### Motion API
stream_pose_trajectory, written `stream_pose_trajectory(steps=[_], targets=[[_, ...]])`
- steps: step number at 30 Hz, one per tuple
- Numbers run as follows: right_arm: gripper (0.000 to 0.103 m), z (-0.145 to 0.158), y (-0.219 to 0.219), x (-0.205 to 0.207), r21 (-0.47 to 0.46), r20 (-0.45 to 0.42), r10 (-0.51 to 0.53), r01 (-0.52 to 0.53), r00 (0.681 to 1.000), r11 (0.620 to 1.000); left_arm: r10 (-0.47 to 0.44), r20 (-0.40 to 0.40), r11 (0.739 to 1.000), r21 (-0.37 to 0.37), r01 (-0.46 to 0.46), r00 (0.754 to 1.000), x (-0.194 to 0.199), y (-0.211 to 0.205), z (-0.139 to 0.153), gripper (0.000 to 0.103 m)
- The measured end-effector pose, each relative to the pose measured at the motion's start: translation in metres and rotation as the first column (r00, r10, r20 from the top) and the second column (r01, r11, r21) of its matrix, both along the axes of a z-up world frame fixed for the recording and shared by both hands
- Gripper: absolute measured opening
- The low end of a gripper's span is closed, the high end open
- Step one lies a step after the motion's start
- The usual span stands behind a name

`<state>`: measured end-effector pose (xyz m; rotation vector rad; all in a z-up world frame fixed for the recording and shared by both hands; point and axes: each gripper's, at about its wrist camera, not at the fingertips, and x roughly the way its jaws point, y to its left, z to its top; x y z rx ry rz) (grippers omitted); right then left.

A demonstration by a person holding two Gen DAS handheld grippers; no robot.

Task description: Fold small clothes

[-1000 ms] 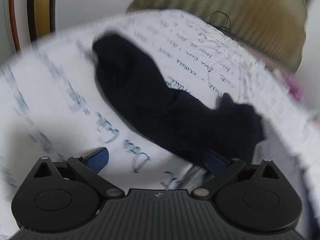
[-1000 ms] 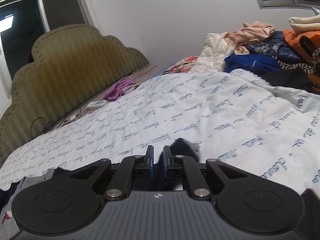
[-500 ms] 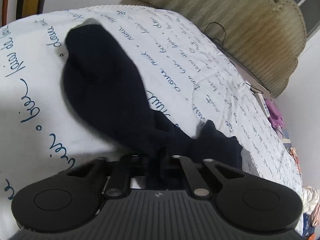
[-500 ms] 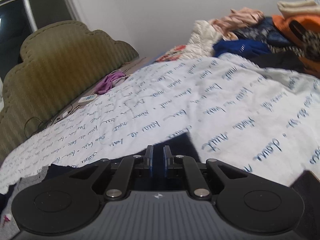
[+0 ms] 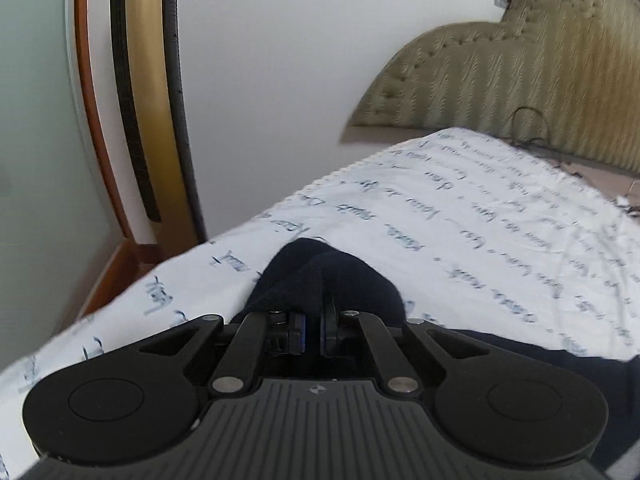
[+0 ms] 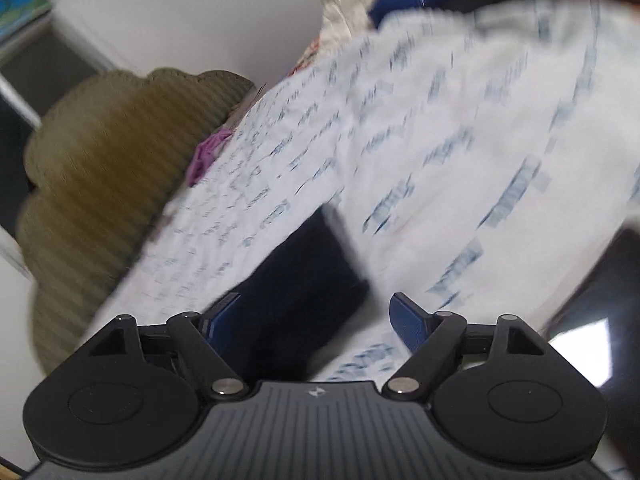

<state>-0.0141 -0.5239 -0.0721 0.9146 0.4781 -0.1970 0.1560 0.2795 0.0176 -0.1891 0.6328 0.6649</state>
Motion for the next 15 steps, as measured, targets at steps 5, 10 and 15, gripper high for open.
stream_pose_trajectory(steps=[5, 10, 15], targets=[[0.046, -0.003, -0.005, 0.019, 0.041, 0.045, -0.090, 0.088, 0.995, 0.995, -0.041, -0.086, 0.998, 0.043, 0.045, 0.995, 0.012, -0.009, -0.006, 0.027], [0.011, 0.002, -0.024, 0.027, 0.042, 0.030, -0.129, 0.128, 0.991, 0.991, -0.036, -0.094, 0.995, 0.086, 0.045, 0.995, 0.003, -0.018, -0.002, 0.090], [0.011, 0.053, -0.058, 0.011, -0.179, 0.055, -0.251, 0.257, 0.966, 0.950, -0.020, -0.093, 0.995, 0.097, 0.029, 0.995, -0.001, -0.013, 0.010, 0.091]])
